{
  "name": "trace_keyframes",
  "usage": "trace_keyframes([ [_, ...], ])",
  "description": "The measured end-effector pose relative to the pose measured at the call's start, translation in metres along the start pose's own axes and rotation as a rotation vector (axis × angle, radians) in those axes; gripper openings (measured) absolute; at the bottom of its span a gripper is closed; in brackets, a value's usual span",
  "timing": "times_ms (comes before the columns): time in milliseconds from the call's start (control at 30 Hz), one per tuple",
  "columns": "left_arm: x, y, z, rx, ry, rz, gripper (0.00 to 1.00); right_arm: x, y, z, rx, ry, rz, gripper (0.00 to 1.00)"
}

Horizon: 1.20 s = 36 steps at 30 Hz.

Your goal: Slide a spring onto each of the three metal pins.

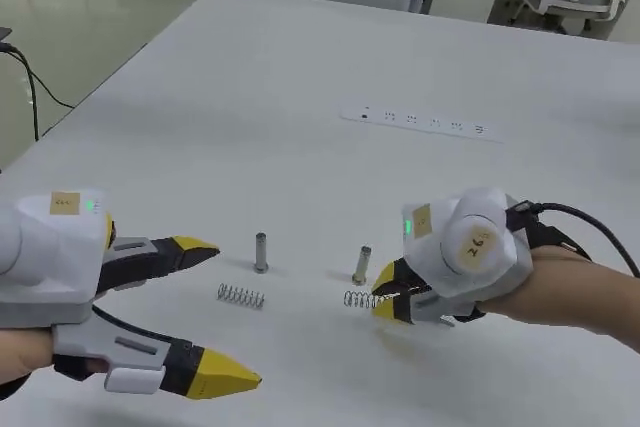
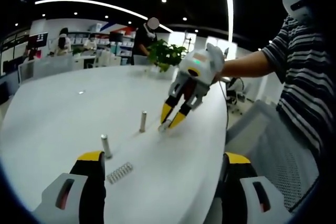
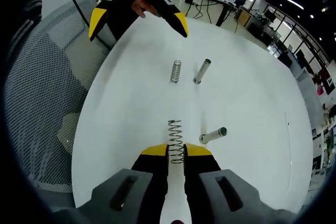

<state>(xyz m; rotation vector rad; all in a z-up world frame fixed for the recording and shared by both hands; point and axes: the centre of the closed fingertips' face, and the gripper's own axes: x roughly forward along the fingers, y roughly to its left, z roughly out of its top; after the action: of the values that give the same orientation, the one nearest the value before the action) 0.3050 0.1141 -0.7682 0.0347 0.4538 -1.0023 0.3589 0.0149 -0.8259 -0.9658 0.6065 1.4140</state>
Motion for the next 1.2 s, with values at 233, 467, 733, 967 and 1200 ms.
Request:
trace_keyframes([
  [233,0.005,-0.002,0.000,0.013,0.010,-0.021,0.87,-0.004,0.005,-0.001,0.041,0.007,0.003,0.08],
  [467,0.011,0.000,0.002,0.022,0.019,-0.033,0.82,-0.008,0.011,-0.003,0.088,0.014,-0.002,0.08],
  [733,0.030,-0.010,0.003,0.057,0.039,-0.086,0.75,-0.009,0.024,-0.001,0.111,0.011,0.002,0.08],
  [967,0.044,-0.015,0.005,0.069,0.055,-0.139,0.66,-0.010,0.025,-0.003,0.105,0.036,-0.012,0.08],
  [1200,0.057,-0.019,0.006,0.105,0.073,-0.164,0.62,-0.011,0.021,0.004,0.098,0.040,-0.023,0.08],
])
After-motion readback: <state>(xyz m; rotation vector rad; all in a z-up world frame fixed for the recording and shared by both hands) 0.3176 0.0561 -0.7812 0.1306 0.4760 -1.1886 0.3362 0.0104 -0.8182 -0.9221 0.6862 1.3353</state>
